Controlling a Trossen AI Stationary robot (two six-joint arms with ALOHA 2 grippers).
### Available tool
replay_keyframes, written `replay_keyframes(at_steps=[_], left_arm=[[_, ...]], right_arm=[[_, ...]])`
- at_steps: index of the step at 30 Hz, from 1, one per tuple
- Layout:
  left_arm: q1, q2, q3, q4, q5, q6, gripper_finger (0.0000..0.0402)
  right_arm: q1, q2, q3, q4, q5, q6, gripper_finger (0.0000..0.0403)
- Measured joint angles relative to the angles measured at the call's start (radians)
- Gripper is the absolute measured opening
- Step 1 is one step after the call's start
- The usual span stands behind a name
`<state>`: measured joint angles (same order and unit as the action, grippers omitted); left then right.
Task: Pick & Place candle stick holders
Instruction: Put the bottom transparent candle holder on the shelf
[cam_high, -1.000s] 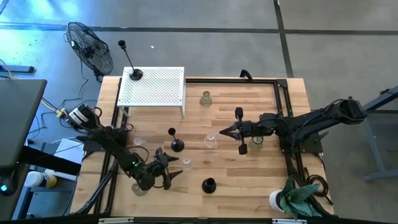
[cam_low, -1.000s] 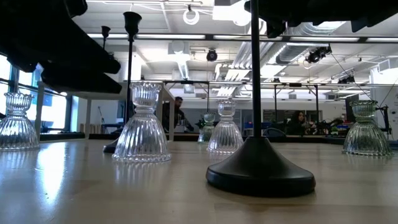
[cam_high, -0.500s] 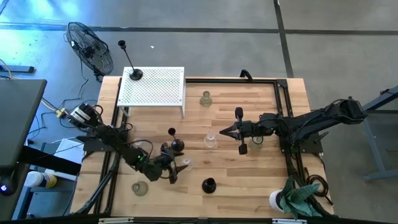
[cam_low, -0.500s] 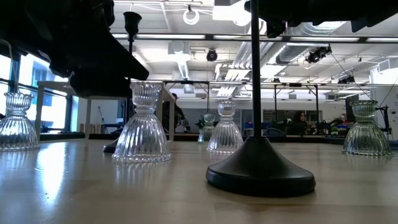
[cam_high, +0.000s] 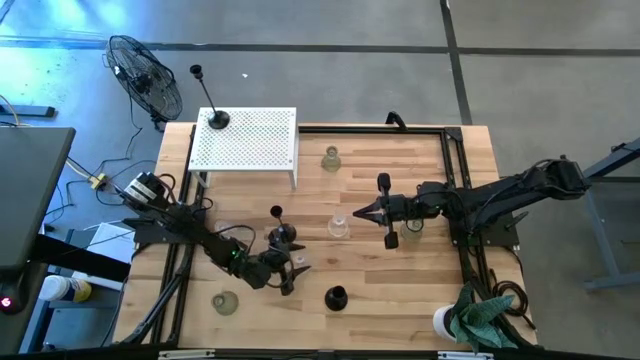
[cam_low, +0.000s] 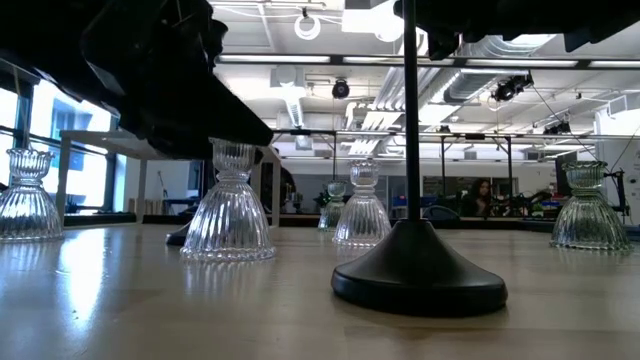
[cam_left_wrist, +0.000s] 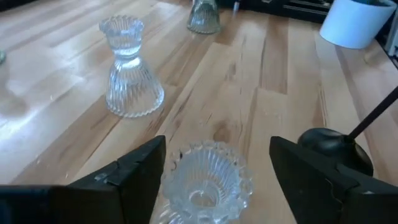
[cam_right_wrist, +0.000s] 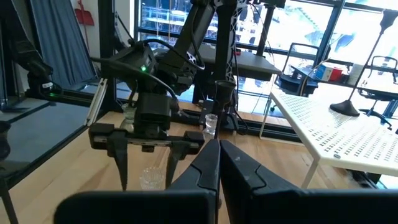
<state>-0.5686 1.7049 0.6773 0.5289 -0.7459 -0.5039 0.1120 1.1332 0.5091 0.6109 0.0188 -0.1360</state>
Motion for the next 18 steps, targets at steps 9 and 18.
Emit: replay_keyframes(at_steps=[9,18], left_arm=[[0.0,0.0,0.0,-0.014,0.019,0.01,0.018],[-0.006,-0.011,-0.002,-0.012,0.034,0.028,0.0173]], right_arm=[[0.0,0.0,0.0,0.0,-0.008,0.0,0.0002],[0.0,0.0,0.0,0.0,-0.008,0.0,0.0001]])
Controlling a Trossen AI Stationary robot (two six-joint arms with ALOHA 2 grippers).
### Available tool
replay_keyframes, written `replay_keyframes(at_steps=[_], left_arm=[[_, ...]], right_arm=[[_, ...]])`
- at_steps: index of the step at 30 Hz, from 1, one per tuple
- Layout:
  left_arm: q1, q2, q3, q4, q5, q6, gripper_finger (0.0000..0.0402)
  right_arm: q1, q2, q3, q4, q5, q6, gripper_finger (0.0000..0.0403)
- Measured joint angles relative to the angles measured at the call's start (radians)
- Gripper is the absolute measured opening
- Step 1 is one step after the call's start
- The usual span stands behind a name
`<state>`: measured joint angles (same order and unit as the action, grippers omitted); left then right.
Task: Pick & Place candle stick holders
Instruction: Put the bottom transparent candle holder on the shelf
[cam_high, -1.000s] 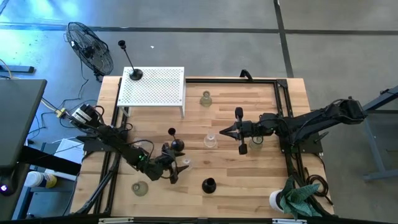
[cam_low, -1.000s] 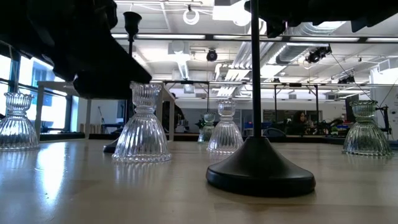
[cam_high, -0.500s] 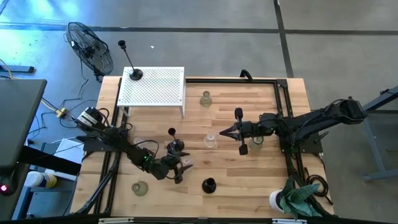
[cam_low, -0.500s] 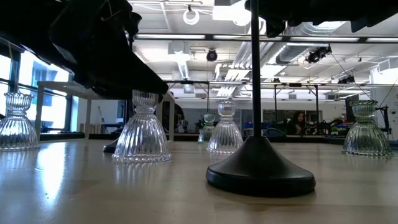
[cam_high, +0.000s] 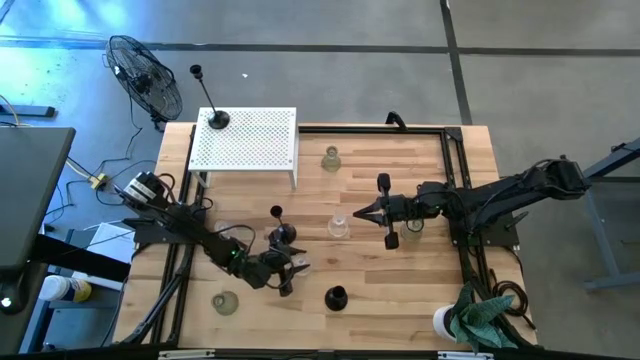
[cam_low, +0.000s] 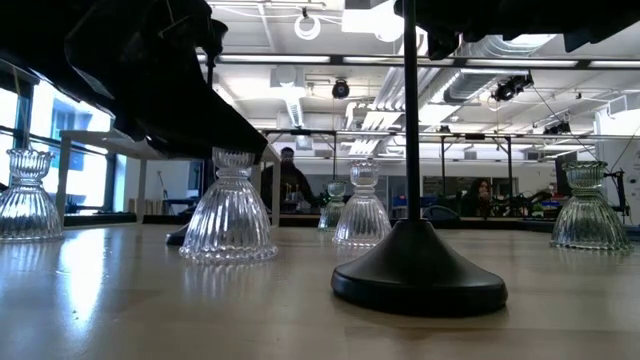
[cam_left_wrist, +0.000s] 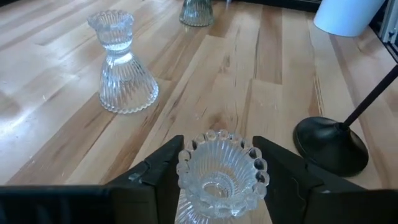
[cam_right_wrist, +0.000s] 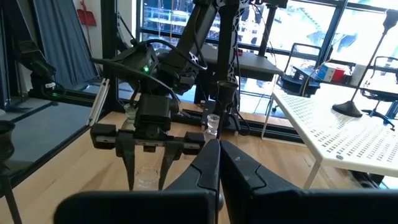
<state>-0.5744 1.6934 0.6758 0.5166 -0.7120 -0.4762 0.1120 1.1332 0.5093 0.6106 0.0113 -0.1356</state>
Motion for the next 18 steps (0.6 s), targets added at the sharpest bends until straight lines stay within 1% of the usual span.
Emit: replay_keyframes(at_steps=[3,7,12,14,18], left_arm=[[-0.022,-0.034,0.0,0.002,0.01,0.032,0.0172],[-0.068,-0.109,0.0,-0.028,0.063,0.077,0.0171],[-0.154,-0.218,0.0,-0.142,0.078,0.083,0.0171],[-0.195,-0.27,0.0,-0.206,0.056,0.067,0.0171],[-0.271,-0.383,0.0,-0.342,-0.06,0.005,0.017]], right_arm=[[0.0,0.0,0.0,0.0,0.0,0.0,0.0001],[0.0,0.0,0.0,0.0,0.0,0.0,0.0001],[0.0,0.0,0.0,0.0,0.0,0.001,0.0002],[0.0,0.0,0.0,0.0,0.0,0.003,0.0001],[0.0,0.0,0.0,0.0,-0.001,0.004,0.0002]])
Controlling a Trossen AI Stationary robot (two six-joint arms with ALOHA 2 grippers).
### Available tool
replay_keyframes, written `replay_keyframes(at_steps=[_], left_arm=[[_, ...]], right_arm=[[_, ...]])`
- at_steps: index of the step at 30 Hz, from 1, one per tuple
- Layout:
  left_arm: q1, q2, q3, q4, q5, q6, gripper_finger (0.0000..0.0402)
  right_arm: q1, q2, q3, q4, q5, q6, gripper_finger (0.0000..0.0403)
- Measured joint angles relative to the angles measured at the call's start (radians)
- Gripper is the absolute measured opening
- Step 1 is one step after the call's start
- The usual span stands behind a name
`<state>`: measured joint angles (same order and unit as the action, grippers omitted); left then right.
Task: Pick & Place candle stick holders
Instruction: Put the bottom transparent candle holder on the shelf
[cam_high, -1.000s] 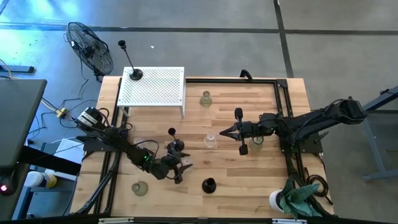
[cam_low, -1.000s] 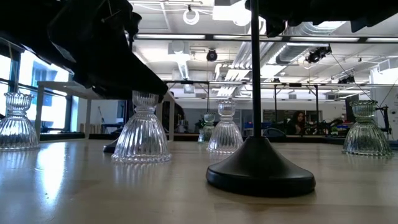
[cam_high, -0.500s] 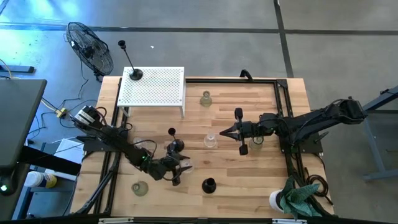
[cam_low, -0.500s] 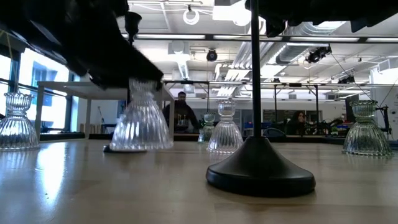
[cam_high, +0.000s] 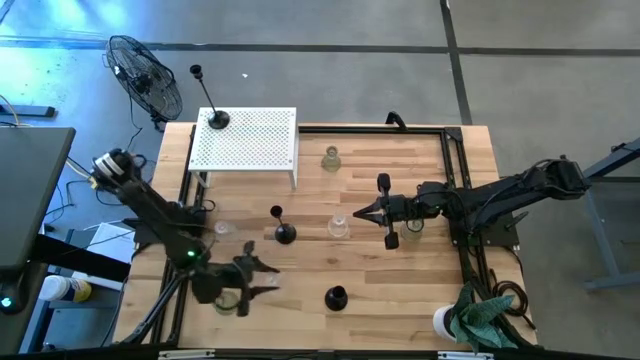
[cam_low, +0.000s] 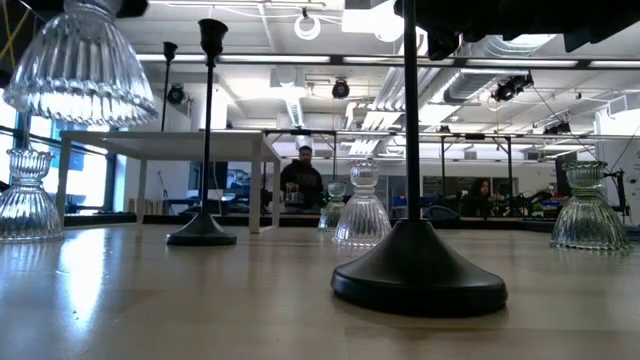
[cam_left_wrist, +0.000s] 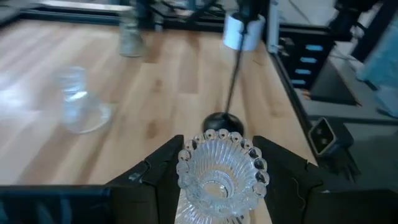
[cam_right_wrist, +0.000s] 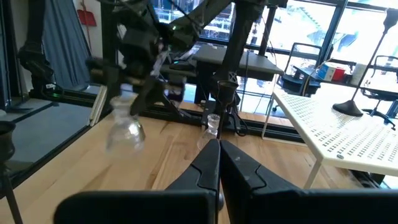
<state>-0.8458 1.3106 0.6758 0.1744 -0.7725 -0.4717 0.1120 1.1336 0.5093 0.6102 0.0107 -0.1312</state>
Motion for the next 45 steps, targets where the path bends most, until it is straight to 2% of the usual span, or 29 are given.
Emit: replay_keyframes(at_steps=[4,8,11,14,17,20,25,30,37,45], left_arm=[[-0.054,-0.116,0.0,-0.2,-0.14,-0.114,0.017],[-0.057,-0.223,0.0,-0.401,-0.223,-0.235,0.017],[-0.034,-0.297,0.0,-0.509,-0.273,-0.263,0.017],[0.022,-0.376,0.0,-0.553,-0.276,-0.226,0.017],[0.099,-0.459,0.02,-0.575,-0.25,-0.134,0.017],[0.18,-0.522,0.085,-0.675,-0.247,-0.076,0.017],[0.294,-0.574,0.208,-0.88,-0.292,-0.057,0.0169],[0.433,-0.596,0.263,-0.992,-0.354,-0.058,0.0169],[0.734,-0.617,0.265,-1.051,-0.355,-0.056,0.0169],[1.031,-0.594,0.221,-1.01,-0.251,-0.025,0.0169]], right_arm=[[0.0,0.0,0.0,0.0,0.0,0.0,0.0001],[0.0,0.0,0.0,0.0,0.0,0.0,0.0002],[0.0,0.0,0.0,0.0,0.0,0.0,0.0001],[0.0,0.0,0.0,0.0,0.0,0.0,0.0002],[0.0,0.0,0.0,0.0,0.0,0.0,0.0001],[0.0,0.0,0.0,0.0,0.0,0.0,0.0002],[0.0,0.0,0.0,0.0,0.0,0.0,0.0001],[0.0,0.0,0.0,0.0,0.0,-0.003,0.0001],[0.0,0.0,0.0,0.0,0.0,-0.002,0.0001],[0.0,0.0,0.0,0.0,0.0,-0.003,0.0001]])
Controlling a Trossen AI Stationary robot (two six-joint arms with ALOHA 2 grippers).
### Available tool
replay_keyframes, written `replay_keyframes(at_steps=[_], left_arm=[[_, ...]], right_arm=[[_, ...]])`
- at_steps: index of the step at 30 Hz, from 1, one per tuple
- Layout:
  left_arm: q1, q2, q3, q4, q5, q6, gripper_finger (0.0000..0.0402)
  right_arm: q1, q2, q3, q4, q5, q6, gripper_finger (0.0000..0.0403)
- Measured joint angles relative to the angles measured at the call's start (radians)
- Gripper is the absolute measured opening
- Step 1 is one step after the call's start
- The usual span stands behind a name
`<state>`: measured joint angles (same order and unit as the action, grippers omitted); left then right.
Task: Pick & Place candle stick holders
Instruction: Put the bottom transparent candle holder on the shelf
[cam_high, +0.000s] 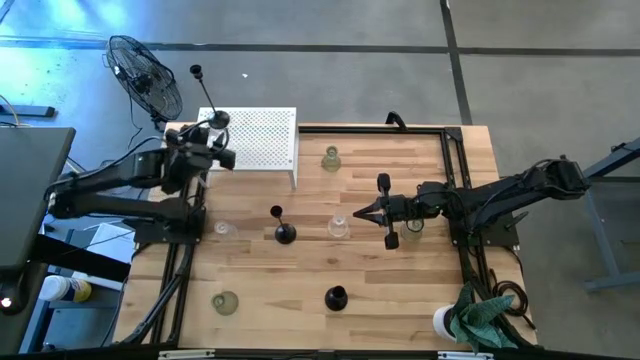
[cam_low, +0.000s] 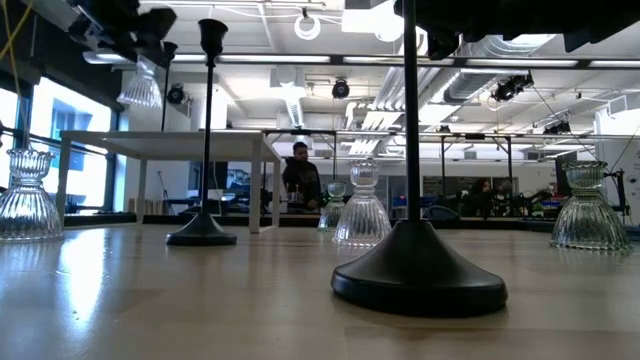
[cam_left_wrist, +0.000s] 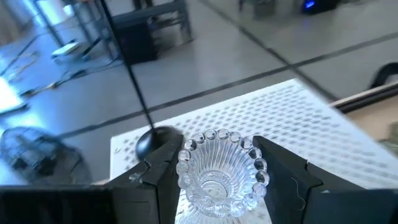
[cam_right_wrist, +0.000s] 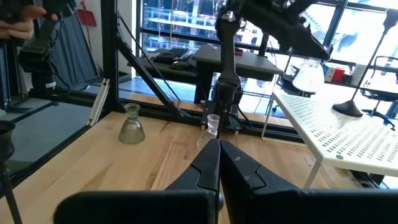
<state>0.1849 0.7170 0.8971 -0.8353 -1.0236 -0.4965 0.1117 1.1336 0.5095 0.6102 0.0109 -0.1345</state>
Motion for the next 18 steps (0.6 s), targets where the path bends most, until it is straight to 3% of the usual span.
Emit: replay_keyframes(at_steps=[11,18], left_arm=[[0.302,0.01,-0.095,0.193,0.101,0.012,0.0169],[0.387,0.033,-0.162,0.295,0.13,-0.008,0.0169]], right_arm=[[0.0,0.0,0.0,0.0,-0.003,0.0,0.0002],[0.0,0.0,0.0,0.0,-0.004,-0.004,0.0002]])
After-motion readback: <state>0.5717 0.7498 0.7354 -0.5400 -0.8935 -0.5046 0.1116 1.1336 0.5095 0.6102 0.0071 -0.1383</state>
